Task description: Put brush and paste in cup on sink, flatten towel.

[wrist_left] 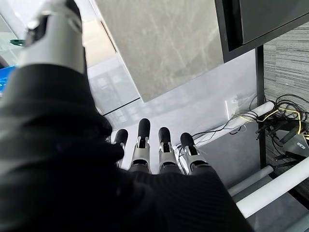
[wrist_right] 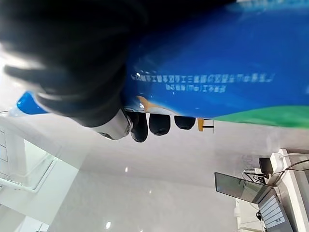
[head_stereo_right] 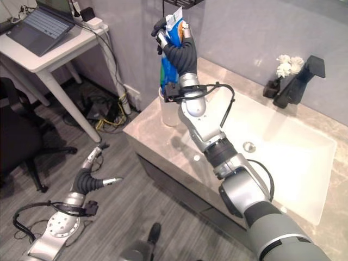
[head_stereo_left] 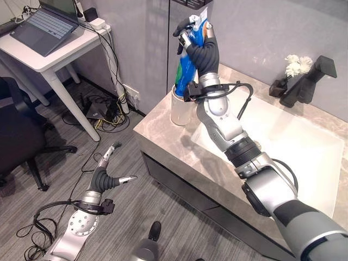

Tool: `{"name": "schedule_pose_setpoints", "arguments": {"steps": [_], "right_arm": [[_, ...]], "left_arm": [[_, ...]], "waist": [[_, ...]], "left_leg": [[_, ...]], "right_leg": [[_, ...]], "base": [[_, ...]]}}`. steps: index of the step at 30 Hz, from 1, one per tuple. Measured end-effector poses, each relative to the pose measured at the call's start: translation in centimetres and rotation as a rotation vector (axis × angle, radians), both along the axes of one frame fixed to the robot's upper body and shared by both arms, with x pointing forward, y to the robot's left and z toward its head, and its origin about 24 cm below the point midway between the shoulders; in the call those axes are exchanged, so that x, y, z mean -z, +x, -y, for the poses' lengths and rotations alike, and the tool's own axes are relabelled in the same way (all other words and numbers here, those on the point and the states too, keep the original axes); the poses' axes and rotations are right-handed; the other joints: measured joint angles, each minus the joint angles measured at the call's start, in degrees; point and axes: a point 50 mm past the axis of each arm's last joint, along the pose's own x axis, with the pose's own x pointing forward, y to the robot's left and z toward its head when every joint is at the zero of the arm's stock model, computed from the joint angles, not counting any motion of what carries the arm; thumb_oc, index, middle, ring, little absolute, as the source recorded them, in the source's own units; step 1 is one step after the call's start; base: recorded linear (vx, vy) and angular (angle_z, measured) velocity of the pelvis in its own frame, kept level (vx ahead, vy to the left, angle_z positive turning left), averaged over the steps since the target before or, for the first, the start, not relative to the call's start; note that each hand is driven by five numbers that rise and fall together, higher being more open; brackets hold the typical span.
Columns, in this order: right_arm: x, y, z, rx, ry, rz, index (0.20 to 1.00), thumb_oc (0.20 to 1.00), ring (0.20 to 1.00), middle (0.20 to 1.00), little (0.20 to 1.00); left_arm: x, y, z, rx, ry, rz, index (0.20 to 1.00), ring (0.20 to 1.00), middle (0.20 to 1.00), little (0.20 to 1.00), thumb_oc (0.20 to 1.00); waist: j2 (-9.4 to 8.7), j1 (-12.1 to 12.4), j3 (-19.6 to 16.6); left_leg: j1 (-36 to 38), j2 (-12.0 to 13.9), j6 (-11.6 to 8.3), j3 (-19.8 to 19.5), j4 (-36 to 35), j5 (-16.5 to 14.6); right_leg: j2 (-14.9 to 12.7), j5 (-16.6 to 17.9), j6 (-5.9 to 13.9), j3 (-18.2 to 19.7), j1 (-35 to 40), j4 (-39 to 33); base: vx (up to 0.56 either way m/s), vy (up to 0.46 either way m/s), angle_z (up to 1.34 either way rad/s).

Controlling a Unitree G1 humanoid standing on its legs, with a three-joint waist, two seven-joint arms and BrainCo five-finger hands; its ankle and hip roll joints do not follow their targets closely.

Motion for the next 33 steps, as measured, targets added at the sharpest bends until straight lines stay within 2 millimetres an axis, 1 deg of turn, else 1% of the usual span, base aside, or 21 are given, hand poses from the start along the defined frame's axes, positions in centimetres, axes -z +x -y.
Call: {"name": "schedule_pose_setpoints", "arguments": {"steps": [4, 9, 10, 11, 12, 13, 14, 22, 30, 33], "right_arm": [[0.03, 0.01, -0.01, 0.000, -0.002, -0.001, 0.200, 0.200, 0.200, 0.200, 0.200], [0.24, 0.17, 0.04, 0.007, -0.008, -0.013, 0.200, 0.200, 0.200, 0.200, 0.200], [0.25, 0.17, 0.04, 0.007, -0.008, -0.014, 0.310, 0.310, 0.310, 0.310, 0.310], [0.30, 0.21, 0.05, 0.008, -0.010, -0.017, 0.357, 0.357, 0.357, 0.357, 0.357], [0.36, 0.24, 0.04, 0.008, -0.013, -0.019, 0.504, 0.504, 0.504, 0.504, 0.504], [0.54, 0.26, -0.11, 0.006, -0.023, -0.023, 0.950, 0.950, 0.950, 0.950, 0.950], [0.62, 0.28, -0.16, 0.005, -0.028, -0.026, 1.000, 1.000, 1.000, 1.000, 1.000], [0.65, 0.29, -0.34, -0.032, -0.039, -0.029, 1.000, 1.000, 1.000, 1.000, 1.000], [0.60, 0.29, -0.33, -0.023, -0.029, -0.030, 1.000, 1.000, 1.000, 1.000, 1.000], [0.43, 0.13, -0.85, -0.017, 0.001, -0.034, 1.000, 1.000, 1.000, 1.000, 1.000]], "left_arm": [[-0.10, 0.08, -0.01, -0.005, -0.001, 0.007, 1.000, 1.000, 1.000, 1.000, 1.000], [-0.11, 0.09, 0.00, -0.005, 0.005, 0.009, 1.000, 1.000, 1.000, 1.000, 1.000], [-0.11, 0.09, 0.00, -0.005, 0.005, 0.009, 1.000, 1.000, 1.000, 1.000, 1.000], [-0.12, 0.10, 0.00, -0.005, 0.005, 0.010, 1.000, 1.000, 1.000, 1.000, 1.000], [-0.12, 0.10, 0.00, -0.005, 0.005, 0.010, 1.000, 1.000, 1.000, 1.000, 1.000], [-0.13, 0.11, 0.00, -0.005, 0.005, 0.010, 1.000, 1.000, 1.000, 1.000, 1.000], [-0.14, 0.12, 0.00, -0.005, 0.005, 0.011, 1.000, 1.000, 1.000, 1.000, 1.000], [-0.13, 0.11, -0.01, -0.006, 0.005, 0.010, 1.000, 1.000, 1.000, 1.000, 1.000], [-0.04, 0.11, -0.06, -0.008, 0.007, 0.006, 1.000, 1.000, 1.000, 1.000, 1.000], [-0.05, 0.11, -0.09, -0.014, 0.005, 0.010, 1.000, 1.000, 1.000, 1.000, 1.000]], "waist": [[-0.86, 0.01, 0.46], [-1.03, 0.02, 0.54], [-1.03, 0.02, 0.54], [-1.03, 0.00, 0.54], [-1.03, -0.01, 0.54], [-1.03, -0.02, 0.54], [-1.03, -0.01, 0.54], [-1.03, 0.00, 0.54], [-1.03, -0.01, 0.54], [-1.02, 0.10, 0.54]], "left_leg": [[-0.19, 0.03, -0.01, 0.04, 0.00, -0.01], [-0.54, -0.01, -0.01, 0.01, 0.00, -0.01], [-0.57, 0.00, 0.00, 0.01, 0.00, 0.00], [-0.74, 0.00, 0.00, 0.02, 0.01, 0.00], [-0.78, 0.00, 0.00, 0.02, 0.01, 0.00], [-0.78, 0.00, 0.00, 0.03, 0.01, 0.00], [-0.78, 0.00, 0.00, 0.04, 0.01, 0.00], [-0.74, 0.06, 0.00, 0.10, 0.01, 0.00], [-0.66, 0.10, 0.00, 0.24, 0.01, 0.00], [-0.28, 0.21, 0.00, 0.93, 0.01, 0.00]], "right_leg": [[0.00, 0.01, 0.00, 0.05, -0.20, 0.00], [-0.01, 0.01, 0.00, 0.02, -0.51, 0.00], [-0.01, 0.01, 0.00, 0.02, -0.54, 0.00], [0.01, 0.03, -0.02, 0.02, -0.74, 0.00], [0.01, 0.03, -0.02, 0.02, -0.78, 0.00], [-0.01, 0.03, -0.02, 0.03, -0.79, 0.00], [-0.01, 0.04, -0.02, 0.03, -0.80, 0.00], [0.02, 0.04, -0.02, 0.11, -0.80, -0.01], [0.04, 0.06, -0.04, 0.31, -0.83, -0.01], [0.04, 0.16, -0.13, 1.08, -0.83, -0.01]], "base": [[0.00, 0.000, 0.00], [0.00, 0.000, 0.00], [0.00, 0.000, 0.00], [0.00, 0.000, 0.00], [0.00, 0.000, 0.00], [0.00, 0.000, 0.00], [0.00, 0.000, 0.00], [0.00, 0.000, 0.00], [0.00, 0.000, 0.00], [-0.01, -0.008, -0.10]]}}
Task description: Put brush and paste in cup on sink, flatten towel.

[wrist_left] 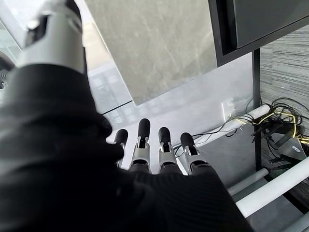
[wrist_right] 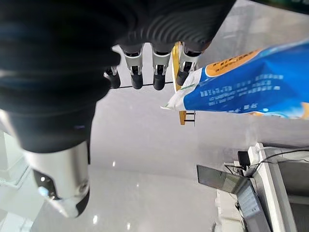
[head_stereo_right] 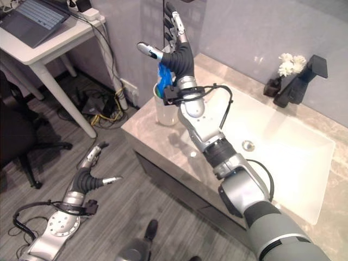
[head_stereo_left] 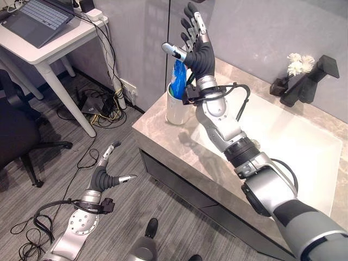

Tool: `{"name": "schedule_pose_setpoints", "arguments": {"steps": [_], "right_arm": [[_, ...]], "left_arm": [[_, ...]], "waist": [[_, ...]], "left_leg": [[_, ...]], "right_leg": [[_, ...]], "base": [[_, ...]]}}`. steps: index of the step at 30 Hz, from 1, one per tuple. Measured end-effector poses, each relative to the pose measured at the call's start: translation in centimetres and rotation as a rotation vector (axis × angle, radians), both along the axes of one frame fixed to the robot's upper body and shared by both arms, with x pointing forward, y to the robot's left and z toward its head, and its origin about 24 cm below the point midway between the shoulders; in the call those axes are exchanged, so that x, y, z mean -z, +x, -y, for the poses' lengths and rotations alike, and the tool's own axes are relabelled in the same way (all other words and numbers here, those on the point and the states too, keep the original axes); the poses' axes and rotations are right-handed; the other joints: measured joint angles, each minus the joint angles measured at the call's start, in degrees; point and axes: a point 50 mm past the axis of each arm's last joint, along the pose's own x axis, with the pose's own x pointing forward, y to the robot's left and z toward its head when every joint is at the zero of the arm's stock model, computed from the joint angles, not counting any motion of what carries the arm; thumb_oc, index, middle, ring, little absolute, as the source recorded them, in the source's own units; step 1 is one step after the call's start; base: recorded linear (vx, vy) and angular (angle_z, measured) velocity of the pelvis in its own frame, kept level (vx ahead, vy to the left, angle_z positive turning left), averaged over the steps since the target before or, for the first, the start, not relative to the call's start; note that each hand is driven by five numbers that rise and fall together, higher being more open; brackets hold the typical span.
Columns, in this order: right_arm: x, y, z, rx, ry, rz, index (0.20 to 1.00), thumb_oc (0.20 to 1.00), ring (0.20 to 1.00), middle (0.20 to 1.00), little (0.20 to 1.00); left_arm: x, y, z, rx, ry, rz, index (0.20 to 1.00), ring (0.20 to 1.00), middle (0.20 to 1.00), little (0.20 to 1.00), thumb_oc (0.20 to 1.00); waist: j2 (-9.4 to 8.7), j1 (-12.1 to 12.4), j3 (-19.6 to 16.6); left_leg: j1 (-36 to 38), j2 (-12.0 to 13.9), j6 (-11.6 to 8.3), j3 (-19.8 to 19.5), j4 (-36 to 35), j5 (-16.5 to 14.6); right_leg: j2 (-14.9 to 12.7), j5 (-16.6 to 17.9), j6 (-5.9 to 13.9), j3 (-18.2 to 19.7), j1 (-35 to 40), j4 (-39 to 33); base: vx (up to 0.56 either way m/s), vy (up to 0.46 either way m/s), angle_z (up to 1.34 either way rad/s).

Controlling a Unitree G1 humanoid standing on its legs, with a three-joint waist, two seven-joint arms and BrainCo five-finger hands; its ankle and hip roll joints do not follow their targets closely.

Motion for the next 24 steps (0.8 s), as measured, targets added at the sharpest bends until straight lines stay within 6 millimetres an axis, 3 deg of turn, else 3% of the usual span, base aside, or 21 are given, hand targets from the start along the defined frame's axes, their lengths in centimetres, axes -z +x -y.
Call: {"name": "schedule_pose_setpoints", "arguments": {"steps": [2, 7, 11, 13, 14, 15, 18, 22, 24], "right_arm": [[-0.7, -0.3, -0.2, 0.017, 0.008, 0.030, 1.000, 1.000, 1.000, 1.000, 1.000], [-4.5, -2.7, 0.9, 0.119, 0.001, 0.270, 1.000, 1.000, 1.000, 1.000, 1.000], [-8.9, -6.6, 5.4, 0.308, -0.127, 0.627, 1.000, 1.000, 1.000, 1.000, 1.000], [-9.9, -8.7, 8.7, 0.444, -0.148, 0.761, 1.000, 1.000, 1.000, 1.000, 1.000], [-9.8, -9.4, 10.4, 0.515, -0.153, 0.791, 1.000, 1.000, 1.000, 1.000, 1.000], [-9.4, -9.7, 12.0, 0.582, -0.166, 0.798, 1.000, 1.000, 1.000, 1.000, 1.000], [-7.5, -10.9, 16.6, 0.805, -0.230, 0.789, 1.000, 1.000, 1.000, 1.000, 1.000], [-3.1, -12.6, 23.1, 1.113, -0.323, 0.645, 1.000, 1.000, 1.000, 1.000, 1.000], [0.0, -14.3, 27.5, 1.309, -0.365, 0.506, 1.000, 1.000, 1.000, 1.000, 1.000]], "left_arm": [[-0.1, 0.1, 0.0, 0.002, 0.000, 0.007, 1.000, 1.000, 1.000, 1.000, 1.000], [-1.0, 0.5, 0.3, 0.012, -0.025, 0.042, 1.000, 1.000, 1.000, 1.000, 1.000], [-3.2, 0.5, 0.4, 0.026, -0.105, 0.123, 1.000, 1.000, 1.000, 1.000, 1.000], [-4.1, 0.4, 0.5, 0.039, -0.127, 0.158, 0.890, 0.890, 0.890, 0.890, 0.890], [-4.3, 0.3, 0.4, 0.041, -0.140, 0.162, 0.595, 0.595, 0.595, 0.595, 0.595], [-4.4, 0.2, 0.4, 0.042, -0.140, 0.165, 0.206, 0.206, 0.206, 0.206, 0.206], [-4.6, 0.1, 0.4, 0.063, -0.134, 0.162, 0.200, 0.200, 0.200, 0.200, 0.200], [-4.5, -0.8, -0.4, 0.033, -0.120, 0.152, 0.200, 0.200, 0.200, 0.200, 0.200], [-4.9, -1.4, -1.4, -0.007, -0.061, 0.168, 0.200, 0.200, 0.200, 0.200, 0.200]], "waist": [[0.01, -0.06, 0.01], [0.00, -0.31, 0.00], [-0.19, -1.34, 0.02], [-0.26, -2.47, 0.02], [-0.23, -3.57, 0.04], [-0.23, -4.38, 0.02], [-0.02, -7.43, 0.14], [0.92, -11.45, 0.22], [1.50, -12.63, -0.07]], "left_leg": [[0.36, 0.13, -0.01, 0.50, 0.00, -0.01], [0.59, 0.31, -0.02, 0.63, 0.00, -0.01], [0.87, 0.00, 0.02, 0.99, -0.01, 0.01], [1.79, 0.01, 0.25, 2.41, 0.00, -0.15], [2.43, -0.04, 0.36, 2.82, -0.01, -0.24], [2.74, -0.03, 0.40, 3.55, -0.02, -0.27], [2.98, 0.10, 0.44, 4.43, -0.02, -0.29], [3.43, 0.36, 0.88, 5.98, -0.04, -0.66], [2.61, 0.35, 0.92, 6.61, -0.04, -0.67]], "right_leg": [[0.03, 0.06, -0.03, 0.36, 0.14, 0.00], [0.14, 0.17, -0.08, 0.46, 0.31, 0.00], [-0.16, 0.52, 0.03, 0.68, 0.49, 0.00], [-0.37, 0.94, 0.02, 2.38, 0.51, 0.00], [-0.54, 1.09, 0.06, 3.25, 0.69, 0.00], [-0.62, 1.25, 0.03, 3.83, 0.79, 0.01], [-0.61, 1.74, 0.05, 4.98, 0.53, 0.01], [-0.60, 2.14, -0.02, 6.73, 0.00, 0.00], [-0.68, 2.36, -0.01, 7.33, -1.13, 0.01]], "base": [[-0.02, -0.013, -0.12], [-0.01, 0.000, 0.01], [-0.01, 0.013, -0.04], [-0.01, 0.026, -0.32], [-0.03, 0.026, -0.40], [-0.02, 0.014, -0.34], [-0.02, 0.014, -0.21], [-0.03, -0.005, -0.21], [-0.02, -0.016, -0.11]]}}
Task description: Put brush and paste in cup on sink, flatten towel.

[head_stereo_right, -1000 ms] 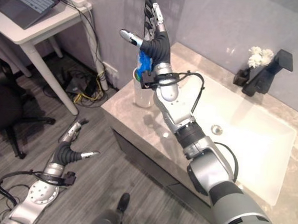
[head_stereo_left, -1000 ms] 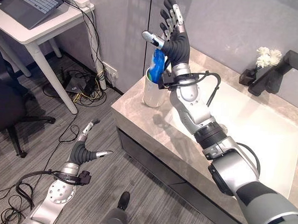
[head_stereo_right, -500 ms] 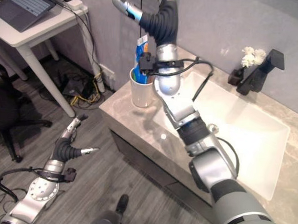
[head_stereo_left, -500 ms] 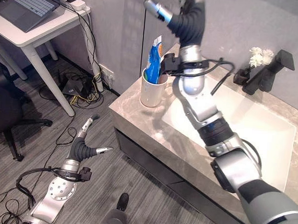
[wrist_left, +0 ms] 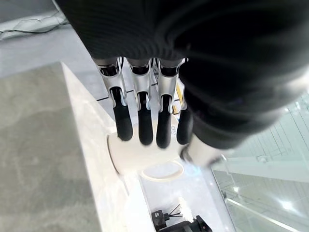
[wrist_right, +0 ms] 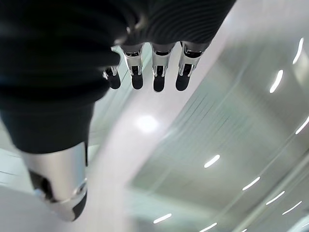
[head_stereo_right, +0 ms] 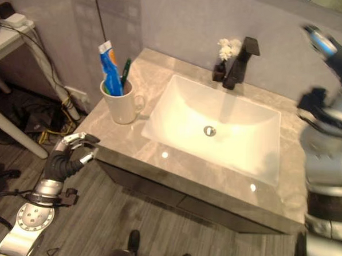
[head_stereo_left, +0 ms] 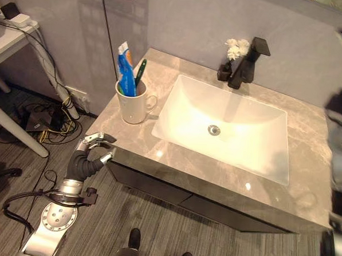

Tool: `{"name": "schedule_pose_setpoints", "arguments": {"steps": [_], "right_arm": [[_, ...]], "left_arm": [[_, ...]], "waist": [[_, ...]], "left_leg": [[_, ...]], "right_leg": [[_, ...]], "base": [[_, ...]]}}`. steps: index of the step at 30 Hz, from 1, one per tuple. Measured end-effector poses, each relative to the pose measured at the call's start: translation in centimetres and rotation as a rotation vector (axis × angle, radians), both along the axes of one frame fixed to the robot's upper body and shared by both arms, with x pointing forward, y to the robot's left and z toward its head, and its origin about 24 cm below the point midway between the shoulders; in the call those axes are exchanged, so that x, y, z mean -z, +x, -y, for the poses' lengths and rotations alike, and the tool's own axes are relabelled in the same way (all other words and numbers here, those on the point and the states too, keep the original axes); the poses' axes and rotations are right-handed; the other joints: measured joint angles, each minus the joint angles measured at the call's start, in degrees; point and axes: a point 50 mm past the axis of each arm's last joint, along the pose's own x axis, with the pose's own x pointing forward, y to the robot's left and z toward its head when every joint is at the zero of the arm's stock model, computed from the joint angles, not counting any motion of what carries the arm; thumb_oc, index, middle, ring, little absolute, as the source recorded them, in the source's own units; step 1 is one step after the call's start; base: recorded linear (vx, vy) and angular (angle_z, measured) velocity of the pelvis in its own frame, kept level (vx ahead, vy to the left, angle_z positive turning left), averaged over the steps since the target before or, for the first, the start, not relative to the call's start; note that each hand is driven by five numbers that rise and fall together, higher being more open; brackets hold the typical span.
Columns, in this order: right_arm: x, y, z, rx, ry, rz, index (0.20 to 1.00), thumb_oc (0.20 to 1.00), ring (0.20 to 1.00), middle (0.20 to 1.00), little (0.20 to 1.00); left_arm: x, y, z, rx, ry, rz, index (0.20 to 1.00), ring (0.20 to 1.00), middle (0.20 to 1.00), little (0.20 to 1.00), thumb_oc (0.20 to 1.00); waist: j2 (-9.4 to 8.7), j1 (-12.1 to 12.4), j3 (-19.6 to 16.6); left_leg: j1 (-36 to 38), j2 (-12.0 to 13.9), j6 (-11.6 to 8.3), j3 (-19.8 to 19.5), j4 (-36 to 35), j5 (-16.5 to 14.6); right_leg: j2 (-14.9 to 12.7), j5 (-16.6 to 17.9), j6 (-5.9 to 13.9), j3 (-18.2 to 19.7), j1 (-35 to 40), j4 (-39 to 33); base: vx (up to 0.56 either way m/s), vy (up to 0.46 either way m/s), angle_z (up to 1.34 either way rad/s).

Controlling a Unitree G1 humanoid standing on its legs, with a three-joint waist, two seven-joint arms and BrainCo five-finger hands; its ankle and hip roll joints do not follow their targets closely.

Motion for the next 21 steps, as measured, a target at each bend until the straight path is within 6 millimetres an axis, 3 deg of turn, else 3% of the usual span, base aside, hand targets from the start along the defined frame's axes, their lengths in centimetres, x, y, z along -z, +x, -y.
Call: {"name": "schedule_pose_setpoints", "arguments": {"steps": [3, 4, 6, 8, 9, 12, 14, 15, 17, 21], "right_arm": [[3.9, -2.0, 5.0, 0.241, 0.145, -0.125, 1.000, 1.000, 1.000, 1.000, 1.000], [6.7, -3.6, 7.7, 0.375, 0.223, -0.210, 1.000, 1.000, 1.000, 1.000, 1.000], [10.7, -6.0, 9.9, 0.515, 0.373, -0.297, 1.000, 1.000, 1.000, 1.000, 1.000], [15.0, -7.1, 11.2, 0.581, 0.548, -0.393, 1.000, 1.000, 1.000, 1.000, 1.000], [17.9, -8.4, 11.9, 0.633, 0.646, -0.496, 1.000, 1.000, 1.000, 1.000, 1.000], [21.7, -9.9, 12.2, 0.684, 0.817, -0.593, 1.000, 1.000, 1.000, 1.000, 1.000], [25.6, -10.8, 12.0, 0.688, 0.983, -0.707, 1.000, 1.000, 1.000, 1.000, 1.000], [26.1, -10.9, 11.9, 0.689, 1.002, -0.723, 1.000, 1.000, 1.000, 1.000, 1.000], [29.9, -12.1, 10.7, 0.685, 1.142, -0.879, 1.000, 1.000, 1.000, 1.000, 1.000], [33.5, -13.6, 8.7, 0.630, 1.306, -1.032, 1.000, 1.000, 1.000, 1.000, 1.000]], "left_arm": [[0.0, -0.6, -1.1, -0.050, 0.016, -0.006, 0.200, 0.200, 0.200, 0.200, 0.200], [-0.3, -0.8, -1.2, -0.053, 0.020, 0.008, 0.200, 0.200, 0.200, 0.200, 0.200], [-0.5, -1.2, -1.6, -0.075, 0.025, 0.009, 0.200, 0.200, 0.200, 0.200, 0.200], [-0.3, -1.5, -1.8, -0.082, -0.002, -0.001, 0.200, 0.200, 0.200, 0.200, 0.200], [0.0, -1.5, -1.8, -0.083, -0.044, -0.012, 0.200, 0.200, 0.200, 0.200, 0.200], [0.2, -1.5, -1.6, -0.060, -0.095, -0.023, 0.200, 0.200, 0.200, 0.200, 0.200], [-0.1, -1.1, -1.6, -0.021, -0.167, -0.021, 0.200, 0.200, 0.200, 0.200, 0.200], [-0.1, -1.0, -1.7, -0.018, -0.179, -0.022, 0.200, 0.200, 0.200, 0.200, 0.200], [0.3, -0.9, -1.8, 0.009, -0.253, -0.053, 0.200, 0.200, 0.200, 0.200, 0.200], [1.3, -1.0, -2.2, 0.012, -0.329, -0.117, 0.200, 0.200, 0.200, 0.200, 0.200]], "waist": [[2.25, -2.71, -0.42], [2.98, -3.31, -0.77], [4.03, -4.59, -1.13], [3.99, -4.77, -1.24], [4.56, -5.54, -1.27], [5.80, -6.66, -1.36], [5.84, -6.42, -1.48], [5.97, -6.34, -1.41], [7.08, -6.31, -1.00], [8.67, -6.30, -1.09]], "left_leg": [[-0.27, -0.26, 0.26, 0.59, 0.00, -0.12], [-0.39, -0.23, 0.29, 0.67, 0.01, -0.15], [-1.19, 0.00, 0.29, 0.97, 0.01, -0.14], [-1.04, 0.19, 0.42, 2.05, 0.01, -0.27], [-1.04, 0.14, 0.45, 2.14, 0.01, -0.30], [-0.77, 0.12, 0.47, 2.32, 0.00, -0.29], [-0.10, 0.43, 0.46, 3.05, -0.01, -0.36], [-0.10, 0.48, 0.46, 3.28, -0.01, -0.36], [-0.04, 0.54, 0.47, 3.46, -0.02, -0.34], [-0.04, 0.54, 0.46, 3.42, -0.04, -0.35]], "right_leg": [[0.02, 0.28, 0.03, 0.67, -0.61, 0.01], [0.02, 0.25, 0.06, 0.79, -0.93, 0.01], [-0.02, 0.24, 0.07, 1.12, -2.08, 0.01], [0.07, 0.26, 0.03, 2.43, -2.48, 0.01], [0.27, 0.30, 0.05, 2.60, -2.56, 0.01], [0.12, 0.47, 0.09, 2.79, -2.42, 0.01], [0.09, 0.49, 0.06, 3.52, -2.12, -0.01], [0.12, 0.56, 0.02, 3.72, -2.22, -0.01], [0.11, 0.61, -0.01, 3.87, -2.26, -0.26], [0.10, 0.68, 0.02, 3.86, -2.25, -0.46]], "base": [[-0.02, -0.003, -0.11], [-0.02, -0.004, -0.05], [0.00, -0.024, -0.11], [0.00, -0.024, -0.23], [-0.01, -0.016, -0.17], [0.00, -0.028, -0.06], [0.02, -0.029, -0.14], [0.01, -0.028, -0.12], [0.00, -0.030, -0.06], [0.00, 0.000, 0.00]]}}
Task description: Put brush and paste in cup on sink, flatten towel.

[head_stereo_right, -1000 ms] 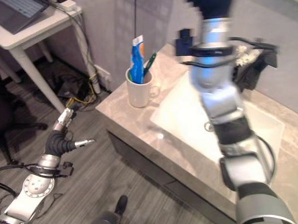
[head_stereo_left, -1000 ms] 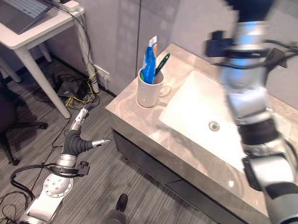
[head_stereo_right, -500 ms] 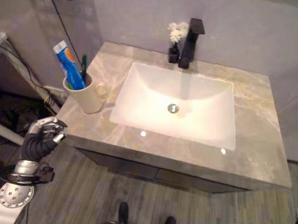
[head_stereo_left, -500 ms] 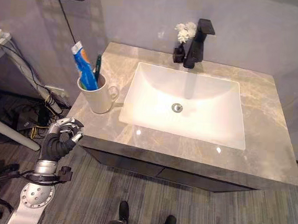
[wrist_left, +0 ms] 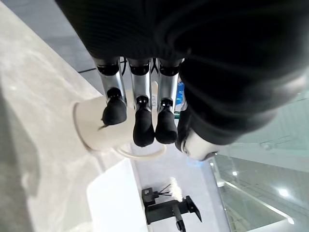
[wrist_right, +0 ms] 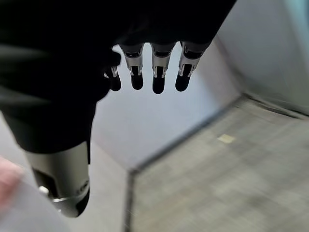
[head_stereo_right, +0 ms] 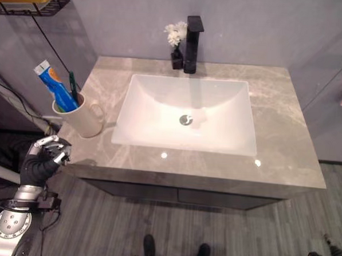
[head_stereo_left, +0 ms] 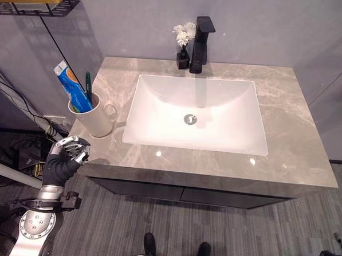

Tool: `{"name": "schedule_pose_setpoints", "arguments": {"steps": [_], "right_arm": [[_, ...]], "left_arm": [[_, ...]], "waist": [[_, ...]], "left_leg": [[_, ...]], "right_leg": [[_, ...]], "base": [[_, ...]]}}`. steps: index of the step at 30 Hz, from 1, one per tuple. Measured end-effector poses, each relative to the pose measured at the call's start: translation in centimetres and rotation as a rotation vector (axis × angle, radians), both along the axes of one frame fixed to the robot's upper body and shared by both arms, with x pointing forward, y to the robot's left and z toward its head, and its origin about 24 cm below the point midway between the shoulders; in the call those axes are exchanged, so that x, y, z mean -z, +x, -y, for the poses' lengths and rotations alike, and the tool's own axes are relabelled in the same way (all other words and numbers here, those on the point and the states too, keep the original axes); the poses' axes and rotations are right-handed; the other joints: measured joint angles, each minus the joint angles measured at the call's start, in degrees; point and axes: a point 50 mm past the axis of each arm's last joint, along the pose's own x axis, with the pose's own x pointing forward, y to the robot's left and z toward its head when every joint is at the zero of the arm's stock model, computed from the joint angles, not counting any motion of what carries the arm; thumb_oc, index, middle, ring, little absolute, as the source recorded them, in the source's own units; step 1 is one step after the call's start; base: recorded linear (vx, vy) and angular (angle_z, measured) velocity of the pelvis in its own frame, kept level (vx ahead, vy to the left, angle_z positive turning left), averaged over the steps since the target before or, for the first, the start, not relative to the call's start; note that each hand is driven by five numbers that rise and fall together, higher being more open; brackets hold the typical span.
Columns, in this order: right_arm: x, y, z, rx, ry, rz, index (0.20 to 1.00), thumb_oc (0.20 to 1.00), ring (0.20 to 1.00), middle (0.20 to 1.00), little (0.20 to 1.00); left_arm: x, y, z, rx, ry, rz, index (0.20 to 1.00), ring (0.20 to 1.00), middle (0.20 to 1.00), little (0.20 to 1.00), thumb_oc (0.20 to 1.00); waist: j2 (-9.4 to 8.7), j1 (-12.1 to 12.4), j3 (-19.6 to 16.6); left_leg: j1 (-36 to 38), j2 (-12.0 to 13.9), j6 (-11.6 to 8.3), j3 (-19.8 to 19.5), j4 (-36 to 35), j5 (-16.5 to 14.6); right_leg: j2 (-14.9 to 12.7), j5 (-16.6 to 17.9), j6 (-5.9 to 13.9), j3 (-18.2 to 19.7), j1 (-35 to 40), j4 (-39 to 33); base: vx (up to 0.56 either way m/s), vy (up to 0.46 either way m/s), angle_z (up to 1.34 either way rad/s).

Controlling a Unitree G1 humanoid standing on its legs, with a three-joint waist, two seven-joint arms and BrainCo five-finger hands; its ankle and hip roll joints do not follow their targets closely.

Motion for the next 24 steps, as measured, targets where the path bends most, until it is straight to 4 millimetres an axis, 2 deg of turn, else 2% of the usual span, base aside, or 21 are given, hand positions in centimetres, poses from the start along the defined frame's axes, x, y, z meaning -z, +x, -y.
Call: {"name": "schedule_pose_setpoints", "arguments": {"steps": [1, 3, 5, 10, 16, 24], "right_arm": [[1.7, -0.7, -1.1, -0.033, 0.104, -0.058, 1.000, 1.000, 1.000, 1.000, 1.000], [3.1, -1.0, -2.4, -0.100, 0.215, -0.106, 1.000, 1.000, 1.000, 1.000, 1.000], [4.2, -0.3, -4.2, -0.281, 0.281, -0.174, 1.000, 1.000, 1.000, 1.000, 1.000], [5.5, 1.7, -8.2, -0.699, 0.307, -0.337, 1.000, 1.000, 1.000, 1.000, 1.000], [5.8, 3.1, -10.3, -0.928, 0.291, -0.422, 1.000, 1.000, 1.000, 1.000, 1.000], [5.2, 4.6, -10.9, -0.977, 0.268, -0.367, 1.000, 1.000, 1.000, 1.000, 1.000]], "left_arm": [[0.4, -0.1, -0.2, 0.007, -0.020, -0.030, 0.200, 0.200, 0.200, 0.200, 0.200], [0.7, -0.2, -0.3, 0.018, -0.038, -0.059, 0.200, 0.200, 0.200, 0.200, 0.200], [1.2, -0.4, -0.6, 0.024, -0.069, -0.090, 0.200, 0.200, 0.200, 0.200, 0.200], [1.5, -0.8, -0.9, 0.042, -0.121, -0.111, 0.200, 0.200, 0.200, 0.200, 0.200], [1.2, -0.4, -1.5, 0.071, -0.156, -0.135, 0.200, 0.200, 0.200, 0.200, 0.200], [0.2, 0.3, -1.9, 0.097, -0.102, -0.130, 0.200, 0.200, 0.200, 0.200, 0.200]], "waist": [[0.78, 0.20, 0.35], [1.54, 0.12, 0.77], [2.17, 0.27, 1.15], [2.98, 0.64, 1.75], [3.34, 1.66, 1.87], [4.00, 1.47, 2.26]], "left_leg": [[-0.02, 0.03, -0.01, -0.02, 0.00, 0.01], [-0.04, -0.01, -0.01, 0.00, 0.00, 0.02], [-0.02, 0.08, -0.06, 0.05, 0.01, 0.07], [-0.42, 0.27, -0.11, 0.00, 0.00, 0.03], [-2.45, 0.49, -0.40, -0.44, 0.03, 0.34], [-3.69, 0.47, -0.45, -0.98, 0.03, 0.39]], "right_leg": [[0.00, 0.00, 0.00, 0.00, 0.01, -0.01], [-0.02, 0.09, -0.03, 0.00, -0.02, 0.12], [0.04, 0.25, -0.01, 0.01, -0.04, 0.08], [0.28, 0.02, 0.00, -0.03, -0.42, -0.02], [0.59, 0.17, -0.30, -0.40, -2.19, 0.42], [0.59, 0.04, -0.23, -0.89, -3.39, 0.40]], "base": [[0.00, 0.000, 0.00], [0.00, 0.000, 0.00], [0.00, 0.000, 0.00], [0.01, -0.025, 0.00], [0.02, -0.014, 0.03], [0.01, 0.004, 0.03]]}}
